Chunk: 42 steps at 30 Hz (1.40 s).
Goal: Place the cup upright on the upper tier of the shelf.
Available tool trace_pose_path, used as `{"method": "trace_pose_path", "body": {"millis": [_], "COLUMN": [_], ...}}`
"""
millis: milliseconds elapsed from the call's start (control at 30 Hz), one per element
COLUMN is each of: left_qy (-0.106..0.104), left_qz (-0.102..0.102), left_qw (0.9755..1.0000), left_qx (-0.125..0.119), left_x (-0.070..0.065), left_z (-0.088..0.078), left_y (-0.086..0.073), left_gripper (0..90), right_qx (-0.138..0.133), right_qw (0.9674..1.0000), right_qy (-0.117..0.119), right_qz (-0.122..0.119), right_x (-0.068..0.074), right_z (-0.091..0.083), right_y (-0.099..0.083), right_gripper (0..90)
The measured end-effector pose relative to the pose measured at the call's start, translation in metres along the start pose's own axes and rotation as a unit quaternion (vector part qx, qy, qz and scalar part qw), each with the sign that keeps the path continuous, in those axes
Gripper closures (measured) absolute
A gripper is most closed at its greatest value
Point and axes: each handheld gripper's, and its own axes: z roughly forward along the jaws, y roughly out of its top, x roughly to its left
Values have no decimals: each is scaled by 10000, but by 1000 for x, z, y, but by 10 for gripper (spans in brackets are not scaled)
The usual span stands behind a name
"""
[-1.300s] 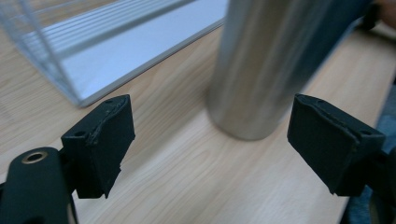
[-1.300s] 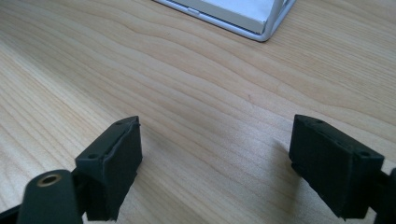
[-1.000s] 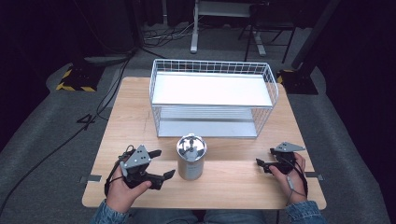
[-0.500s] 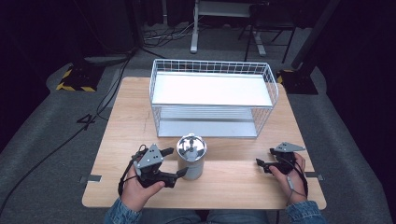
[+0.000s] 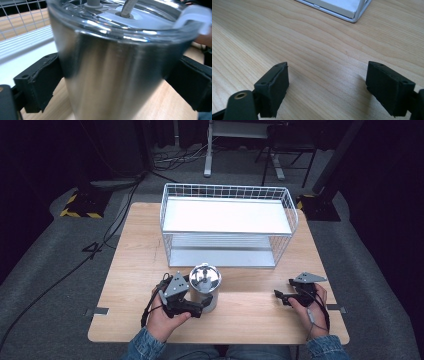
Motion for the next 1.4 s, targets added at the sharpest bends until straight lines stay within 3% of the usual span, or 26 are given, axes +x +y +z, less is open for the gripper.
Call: {"method": "trace_pose_path", "body": {"millis": [300, 400, 633, 1033, 1267, 1400], "left_qy": [76, 172, 229, 255, 259, 361], "left_qz": [-17, 39, 53, 149, 172, 305], "left_qw": [9993, 9982, 9966, 9967, 9980, 9980], "left_qx": [-363, -581, -792, -755, -546, -413], "left_x": [-1, -3, -4, -4, -1, 1], "left_z": [15, 19, 24, 23, 22, 20], "left_y": [-6, -8, -11, -11, -5, 1], "left_gripper": [3, 2, 10, 31, 31, 31], "right_qx": [0, 2, 1, 0, -3, -8], "right_qw": [10000, 10000, 10000, 10000, 10000, 10000], "right_qy": [2, -6, -6, -6, -1, 5], "right_qz": [1, -1, 0, -3, -7, -12], "right_x": [0, 0, 0, 0, 0, 0], "right_z": [0, 0, 0, 0, 0, 0], "right_y": [0, 0, 0, 0, 0, 0], "right_gripper": [191, 192, 192, 192, 196, 199]}}
